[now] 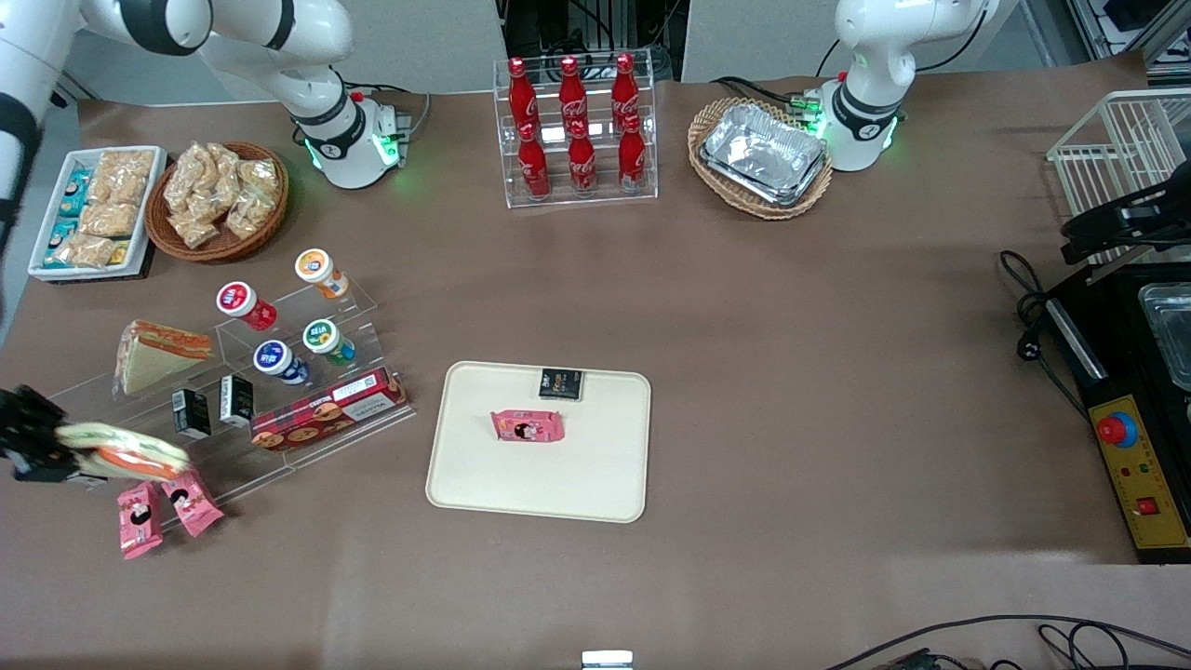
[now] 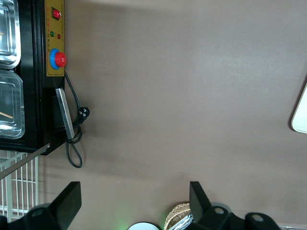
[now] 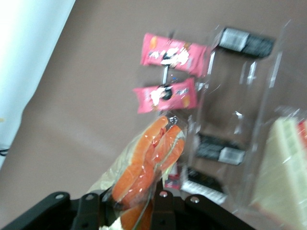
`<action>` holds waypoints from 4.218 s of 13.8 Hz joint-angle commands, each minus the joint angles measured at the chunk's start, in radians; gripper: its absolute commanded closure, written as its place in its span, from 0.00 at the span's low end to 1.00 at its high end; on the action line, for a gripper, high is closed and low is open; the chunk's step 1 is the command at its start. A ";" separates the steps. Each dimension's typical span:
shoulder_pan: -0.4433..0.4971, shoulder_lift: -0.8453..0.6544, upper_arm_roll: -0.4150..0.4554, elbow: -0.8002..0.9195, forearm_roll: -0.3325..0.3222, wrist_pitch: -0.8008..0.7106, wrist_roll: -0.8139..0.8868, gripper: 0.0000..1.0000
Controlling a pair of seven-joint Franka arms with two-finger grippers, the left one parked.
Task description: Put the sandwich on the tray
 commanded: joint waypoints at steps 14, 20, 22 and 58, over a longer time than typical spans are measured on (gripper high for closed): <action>0.598 0.233 0.056 0.009 0.013 0.387 0.851 1.00; 0.696 0.279 0.061 -0.045 -0.067 0.474 0.862 1.00; 0.717 0.294 0.061 -0.051 -0.104 0.481 0.862 1.00; 0.406 -0.266 0.052 -0.040 -0.348 -0.098 -0.241 0.00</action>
